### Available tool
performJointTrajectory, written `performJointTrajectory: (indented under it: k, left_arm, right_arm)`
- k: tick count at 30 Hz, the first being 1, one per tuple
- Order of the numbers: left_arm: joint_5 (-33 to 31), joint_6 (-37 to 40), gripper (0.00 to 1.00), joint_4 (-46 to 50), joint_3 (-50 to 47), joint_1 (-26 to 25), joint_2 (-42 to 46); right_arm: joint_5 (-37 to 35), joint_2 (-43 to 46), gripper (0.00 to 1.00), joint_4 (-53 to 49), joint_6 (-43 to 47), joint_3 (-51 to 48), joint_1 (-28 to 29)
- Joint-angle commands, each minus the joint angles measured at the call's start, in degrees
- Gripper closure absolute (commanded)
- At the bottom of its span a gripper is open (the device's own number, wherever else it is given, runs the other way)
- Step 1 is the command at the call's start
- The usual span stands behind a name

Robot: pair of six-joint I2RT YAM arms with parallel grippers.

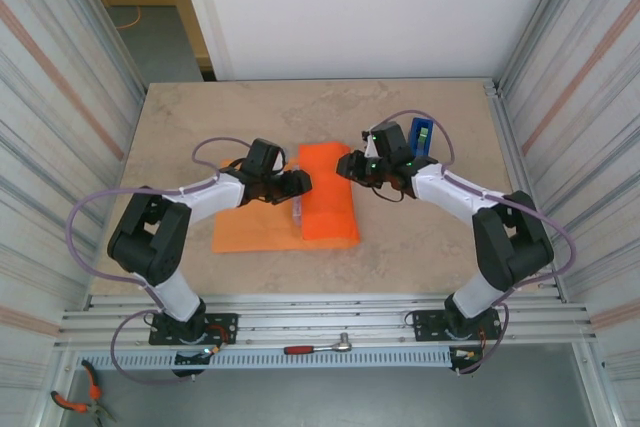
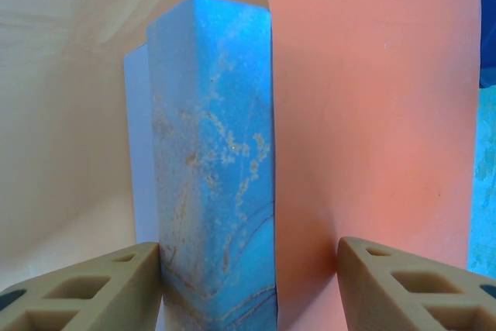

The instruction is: Wrap the gift box in paper

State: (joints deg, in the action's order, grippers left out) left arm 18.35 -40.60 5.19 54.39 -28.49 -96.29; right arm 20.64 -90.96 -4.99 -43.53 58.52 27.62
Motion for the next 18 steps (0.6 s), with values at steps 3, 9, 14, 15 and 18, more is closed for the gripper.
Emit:
performJointTrajectory:
  k: [3, 9, 14, 15, 18]
  left_arm:
    - [-2.86, 0.67, 0.42, 5.24, -1.66, -0.61, -0.09]
    - [-3.1, 1.08, 0.47, 3.8, -1.61, -0.6, -1.43]
    - [-3.13, 0.9, 0.47, 3.16, -1.74, -0.85, -1.83]
    - [-3.16, 0.96, 0.48, 2.99, -1.82, -0.9, -1.93]
    - [-3.16, 1.25, 0.48, 2.46, -1.84, -0.95, -2.18]
  right_arm:
    - [1.17, 1.75, 0.69, -0.25, -1.21, -0.44, -1.51]
    - [3.05, 1.97, 0.84, 1.55, -0.96, -3.45, -2.17]
    - [6.45, 0.82, 1.0, 3.91, -1.03, -4.91, -3.0]
    - [7.15, 0.45, 1.0, 4.28, -0.95, -4.86, -3.09]
    - [8.25, -1.23, 1.0, 3.48, -0.21, -3.3, -3.12]
